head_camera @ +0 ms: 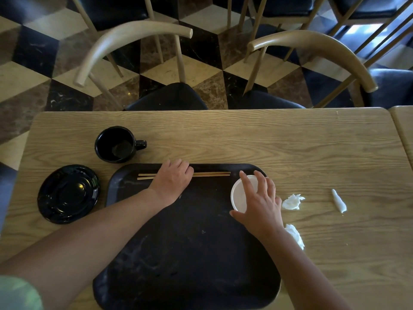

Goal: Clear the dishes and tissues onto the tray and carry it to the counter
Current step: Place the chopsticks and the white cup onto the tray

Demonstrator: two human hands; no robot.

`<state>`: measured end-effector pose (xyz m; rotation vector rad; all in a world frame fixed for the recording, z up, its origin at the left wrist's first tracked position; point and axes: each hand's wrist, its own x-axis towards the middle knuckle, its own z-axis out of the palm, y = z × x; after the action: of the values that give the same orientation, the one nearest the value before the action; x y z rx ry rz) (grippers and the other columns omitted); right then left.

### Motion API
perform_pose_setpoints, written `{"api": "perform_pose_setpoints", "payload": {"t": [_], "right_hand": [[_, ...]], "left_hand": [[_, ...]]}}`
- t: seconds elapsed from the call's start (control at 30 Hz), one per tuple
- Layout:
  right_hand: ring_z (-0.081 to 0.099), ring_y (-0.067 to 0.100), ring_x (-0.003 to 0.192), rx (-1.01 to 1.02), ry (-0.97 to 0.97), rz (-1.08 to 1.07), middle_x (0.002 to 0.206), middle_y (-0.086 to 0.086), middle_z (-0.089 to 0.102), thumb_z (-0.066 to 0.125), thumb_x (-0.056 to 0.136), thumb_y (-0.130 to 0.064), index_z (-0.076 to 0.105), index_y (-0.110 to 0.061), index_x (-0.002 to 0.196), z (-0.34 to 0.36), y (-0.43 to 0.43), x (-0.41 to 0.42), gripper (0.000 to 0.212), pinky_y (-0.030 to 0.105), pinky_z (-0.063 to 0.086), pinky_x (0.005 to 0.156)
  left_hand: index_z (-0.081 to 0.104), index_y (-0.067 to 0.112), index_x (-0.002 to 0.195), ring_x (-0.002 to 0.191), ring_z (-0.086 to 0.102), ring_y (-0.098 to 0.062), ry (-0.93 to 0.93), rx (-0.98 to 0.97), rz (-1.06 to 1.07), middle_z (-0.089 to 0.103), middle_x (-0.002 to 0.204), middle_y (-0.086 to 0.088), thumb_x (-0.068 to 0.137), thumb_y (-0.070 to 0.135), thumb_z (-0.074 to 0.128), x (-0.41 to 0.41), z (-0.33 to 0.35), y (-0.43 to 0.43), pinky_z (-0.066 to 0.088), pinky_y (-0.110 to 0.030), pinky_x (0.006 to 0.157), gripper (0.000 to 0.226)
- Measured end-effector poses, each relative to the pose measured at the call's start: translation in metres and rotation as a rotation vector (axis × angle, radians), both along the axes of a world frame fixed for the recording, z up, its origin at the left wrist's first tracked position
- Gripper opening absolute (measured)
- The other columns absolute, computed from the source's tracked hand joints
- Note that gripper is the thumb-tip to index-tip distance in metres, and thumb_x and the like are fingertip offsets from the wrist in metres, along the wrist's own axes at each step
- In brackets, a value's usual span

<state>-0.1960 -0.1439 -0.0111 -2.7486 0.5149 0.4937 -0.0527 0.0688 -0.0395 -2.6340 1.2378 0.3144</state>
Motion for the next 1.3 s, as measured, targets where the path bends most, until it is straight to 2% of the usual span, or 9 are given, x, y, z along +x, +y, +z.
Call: {"api": "perform_pose_setpoints", "payload": {"t": [0.27, 0.5, 0.87, 0.93, 1.03, 1.13, 1.23, 1.3], "right_hand": [[0.005, 0.034, 0.148, -0.01, -0.002, 0.002, 0.161, 0.004, 0.004, 0.078, 0.071, -0.055, 0.006, -0.038, 0.154, -0.001, -0.007, 0.01, 0.111, 0.057, 0.032, 0.109], [0.006, 0.033, 0.148, -0.022, -0.016, -0.003, 0.161, 0.002, 0.006, 0.079, 0.07, -0.054, 0.008, -0.037, 0.154, -0.003, -0.008, 0.014, 0.111, 0.057, 0.034, 0.109], [0.007, 0.033, 0.146, -0.028, 0.042, 0.004, 0.16, 0.002, 0.006, 0.081, 0.068, -0.052, 0.012, -0.038, 0.152, 0.0, -0.01, 0.018, 0.11, 0.059, 0.033, 0.108], [0.003, 0.035, 0.148, -0.023, 0.056, 0.003, 0.161, 0.003, 0.004, 0.08, 0.069, -0.052, 0.01, -0.038, 0.153, 0.0, -0.009, 0.018, 0.111, 0.06, 0.029, 0.111], [-0.008, 0.04, 0.15, -0.013, 0.103, 0.016, 0.164, 0.007, -0.004, 0.079, 0.07, -0.055, 0.001, -0.037, 0.155, 0.002, -0.009, 0.02, 0.117, 0.065, 0.013, 0.117], [-0.014, 0.041, 0.15, -0.028, 0.124, 0.05, 0.165, 0.01, -0.011, 0.078, 0.069, -0.06, -0.005, -0.036, 0.155, 0.007, -0.008, 0.019, 0.123, 0.064, 0.002, 0.118], [-0.012, 0.041, 0.15, -0.014, 0.096, 0.061, 0.165, 0.012, -0.009, 0.077, 0.07, -0.059, -0.001, -0.033, 0.156, 0.014, -0.006, 0.012, 0.119, 0.059, 0.002, 0.119], [-0.006, 0.041, 0.151, -0.011, 0.059, 0.08, 0.165, 0.013, 0.0, 0.075, 0.075, -0.055, 0.009, -0.028, 0.156, 0.021, -0.003, 0.004, 0.109, 0.054, 0.008, 0.121]], "left_hand": [[0.061, 0.008, 0.095, 0.078, 0.054, -0.026, -0.02, -0.024, -0.06, 0.059, 0.087, -0.009, 0.07, -0.005, 0.069, 0.005, -0.004, 0.001, 0.046, -0.037, 0.064, 0.029], [0.06, 0.007, 0.103, 0.081, 0.054, -0.025, -0.005, -0.057, -0.09, 0.06, 0.093, -0.009, 0.079, -0.005, 0.062, 0.01, -0.007, 0.003, 0.048, -0.038, 0.068, 0.027], [0.062, 0.01, 0.108, 0.084, 0.058, -0.024, 0.004, -0.06, -0.049, 0.063, 0.095, -0.007, 0.073, 0.001, 0.074, 0.009, -0.009, 0.001, 0.049, -0.035, 0.066, 0.038], [0.062, 0.01, 0.108, 0.083, 0.058, -0.024, 0.011, -0.047, -0.031, 0.063, 0.095, -0.007, 0.07, 0.0, 0.076, 0.009, -0.007, 0.0, 0.048, -0.033, 0.065, 0.042], [0.056, 0.012, 0.121, 0.095, 0.056, -0.023, 0.029, -0.019, 0.021, 0.06, 0.11, -0.006, 0.076, 0.002, 0.072, 0.006, -0.001, -0.004, 0.044, -0.031, 0.072, 0.048], [0.052, 0.013, 0.126, 0.102, 0.055, -0.023, 0.032, -0.01, 0.086, 0.058, 0.116, -0.007, 0.077, 0.005, 0.073, 0.0, 0.006, -0.01, 0.045, -0.032, 0.079, 0.054], [0.053, 0.012, 0.12, 0.101, 0.056, -0.026, 0.062, -0.02, 0.139, 0.056, 0.115, -0.008, 0.08, 0.003, 0.068, -0.011, 0.017, -0.008, 0.047, -0.035, 0.076, 0.044], [0.054, 0.013, 0.119, 0.1, 0.058, -0.026, 0.092, -0.049, 0.201, 0.056, 0.112, -0.008, 0.086, 0.006, 0.064, -0.024, 0.028, -0.002, 0.047, -0.036, 0.072, 0.035]]}}
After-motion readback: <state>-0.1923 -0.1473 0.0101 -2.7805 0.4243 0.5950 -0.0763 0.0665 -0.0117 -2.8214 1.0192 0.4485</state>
